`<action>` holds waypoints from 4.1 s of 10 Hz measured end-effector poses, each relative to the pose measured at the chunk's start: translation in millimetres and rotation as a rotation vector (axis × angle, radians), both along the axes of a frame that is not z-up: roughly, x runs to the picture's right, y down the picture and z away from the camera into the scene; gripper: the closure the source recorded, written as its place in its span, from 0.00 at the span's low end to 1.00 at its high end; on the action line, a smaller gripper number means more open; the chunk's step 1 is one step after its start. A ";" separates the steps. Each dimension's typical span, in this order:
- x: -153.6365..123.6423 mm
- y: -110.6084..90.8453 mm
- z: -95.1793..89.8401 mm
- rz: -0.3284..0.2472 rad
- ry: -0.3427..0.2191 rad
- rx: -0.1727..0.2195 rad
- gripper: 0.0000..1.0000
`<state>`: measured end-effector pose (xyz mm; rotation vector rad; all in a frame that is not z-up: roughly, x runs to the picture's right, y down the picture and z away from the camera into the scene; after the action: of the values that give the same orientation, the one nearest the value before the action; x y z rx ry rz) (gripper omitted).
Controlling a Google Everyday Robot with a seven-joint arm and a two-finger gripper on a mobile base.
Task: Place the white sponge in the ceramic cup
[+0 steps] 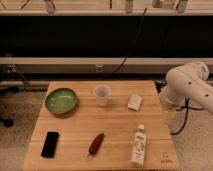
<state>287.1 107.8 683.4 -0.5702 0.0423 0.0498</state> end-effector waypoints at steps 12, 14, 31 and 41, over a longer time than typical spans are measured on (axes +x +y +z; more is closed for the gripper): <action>0.0 -0.2 -0.1 0.000 0.000 0.000 0.20; 0.0 -0.1 -0.1 0.000 0.000 0.000 0.20; -60.6 -25.1 67.8 -0.264 -0.111 0.000 0.20; -65.8 -20.1 114.9 -0.430 -0.203 -0.021 0.20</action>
<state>221.3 87.7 798.3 -0.5750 -0.0322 -0.4271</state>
